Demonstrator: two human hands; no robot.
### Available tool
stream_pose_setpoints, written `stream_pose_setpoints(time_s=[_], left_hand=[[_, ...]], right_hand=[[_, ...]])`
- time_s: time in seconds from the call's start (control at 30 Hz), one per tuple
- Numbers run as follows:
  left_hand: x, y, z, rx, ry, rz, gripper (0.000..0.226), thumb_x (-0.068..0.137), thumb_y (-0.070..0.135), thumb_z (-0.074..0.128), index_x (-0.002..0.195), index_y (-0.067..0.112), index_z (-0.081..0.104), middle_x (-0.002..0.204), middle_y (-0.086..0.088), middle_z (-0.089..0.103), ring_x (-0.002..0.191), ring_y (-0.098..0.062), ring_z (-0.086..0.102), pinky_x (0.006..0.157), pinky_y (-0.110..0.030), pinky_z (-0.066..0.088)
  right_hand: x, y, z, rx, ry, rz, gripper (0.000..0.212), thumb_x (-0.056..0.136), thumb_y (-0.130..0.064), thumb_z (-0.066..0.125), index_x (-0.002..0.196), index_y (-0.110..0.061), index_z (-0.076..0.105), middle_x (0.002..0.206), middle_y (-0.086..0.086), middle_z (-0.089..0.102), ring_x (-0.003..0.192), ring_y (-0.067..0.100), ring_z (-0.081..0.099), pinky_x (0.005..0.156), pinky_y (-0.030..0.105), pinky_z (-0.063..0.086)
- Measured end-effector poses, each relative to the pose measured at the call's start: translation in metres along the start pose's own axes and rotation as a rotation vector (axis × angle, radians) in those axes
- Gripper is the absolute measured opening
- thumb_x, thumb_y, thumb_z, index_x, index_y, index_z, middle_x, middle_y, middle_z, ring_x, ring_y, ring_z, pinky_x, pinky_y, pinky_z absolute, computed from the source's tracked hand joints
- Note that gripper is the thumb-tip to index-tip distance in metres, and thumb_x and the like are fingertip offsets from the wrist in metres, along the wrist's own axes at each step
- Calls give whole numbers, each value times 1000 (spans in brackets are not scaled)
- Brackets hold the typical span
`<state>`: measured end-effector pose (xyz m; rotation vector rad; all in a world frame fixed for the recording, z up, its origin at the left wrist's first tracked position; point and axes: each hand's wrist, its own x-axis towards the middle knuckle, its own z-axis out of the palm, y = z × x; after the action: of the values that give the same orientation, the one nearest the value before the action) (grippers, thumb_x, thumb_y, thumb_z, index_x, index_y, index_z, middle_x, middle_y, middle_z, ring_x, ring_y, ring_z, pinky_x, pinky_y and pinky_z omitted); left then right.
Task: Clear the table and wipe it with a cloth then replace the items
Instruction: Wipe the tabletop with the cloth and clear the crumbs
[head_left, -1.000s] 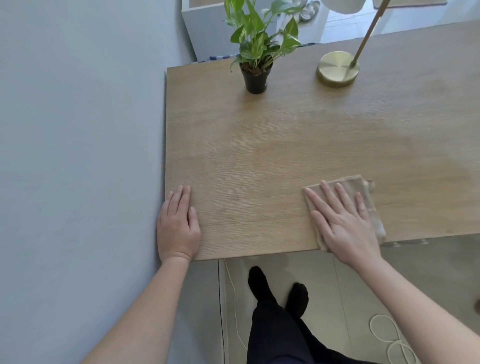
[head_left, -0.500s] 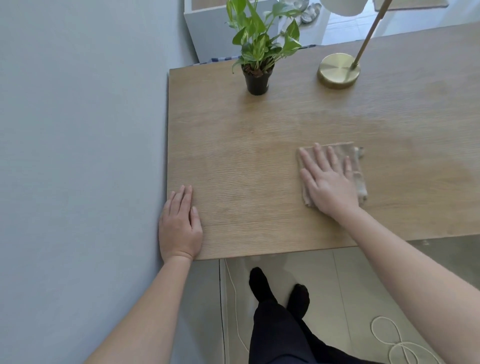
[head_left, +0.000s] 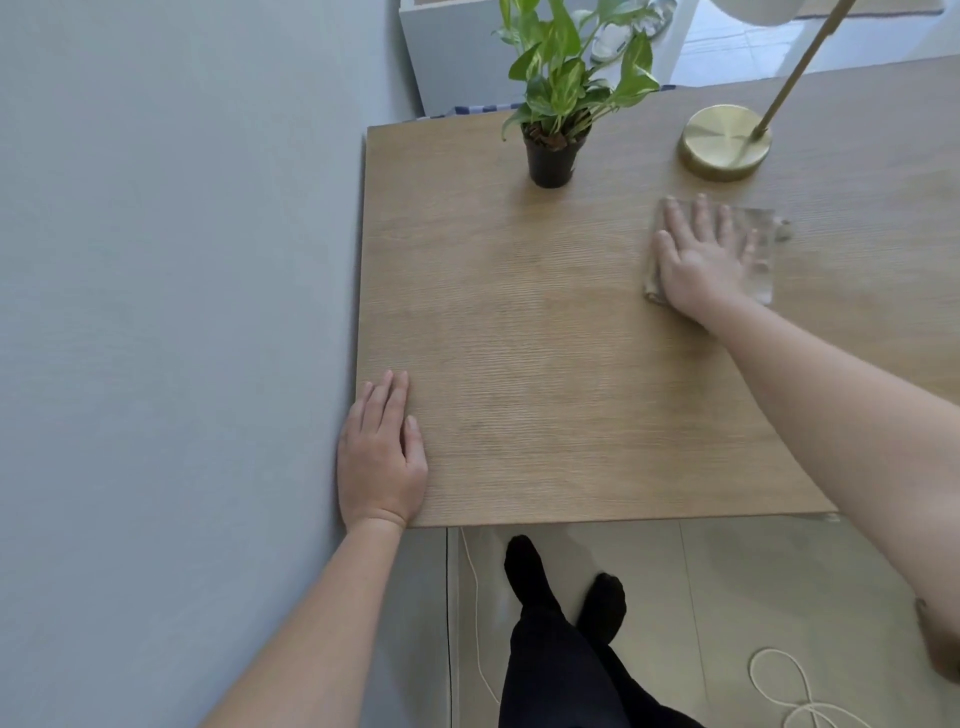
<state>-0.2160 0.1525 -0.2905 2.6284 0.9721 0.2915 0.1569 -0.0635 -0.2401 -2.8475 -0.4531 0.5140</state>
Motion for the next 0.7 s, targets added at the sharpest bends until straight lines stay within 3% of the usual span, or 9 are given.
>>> stream_pose_setpoints(time_s=[0.17,0.27,0.43,0.6,0.7], left_hand=[[-2,0,0,-6,-2,-4,56,106,28,43,162,25,47,168,6,44,158,-21,35,128,-46,33],[-1,0,1,-5,1,-2,56,106,27,43,162,24,47,168,6,44,158,-21,35,128,-45,32],[0,1,0,7,-8,-3,56,107,28,43,162,25,46,168,6,43,159,-20,34,128,-45,32],[-1,1,-1,18,-16,-14,56,106,27,43,162,25,45,169,7,42,159,-20,34,128,-44,32],[0,2,-1,19,-16,-17,56,106,27,43,162,25,45,169,7,43,159,-20,33,129,-43,31]], right_hand=[[-49,3,16,-87,-15,-392,54,112,-61,16,165,-54,15,176,-17,9,164,12,3,132,50,-5],[-59,43,3,-77,-10,-309,52,111,-62,21,163,-57,20,174,-22,14,163,7,6,132,47,-3],[2,29,-13,15,101,136,61,107,-58,12,167,-49,12,177,-15,5,164,15,-2,130,53,-9],[-13,-7,10,-44,-7,-248,58,109,-63,14,165,-53,13,176,-19,7,164,12,-1,131,49,-10],[-31,36,-2,-55,-1,-224,56,109,-64,17,164,-56,17,175,-21,13,163,7,4,132,46,-6]])
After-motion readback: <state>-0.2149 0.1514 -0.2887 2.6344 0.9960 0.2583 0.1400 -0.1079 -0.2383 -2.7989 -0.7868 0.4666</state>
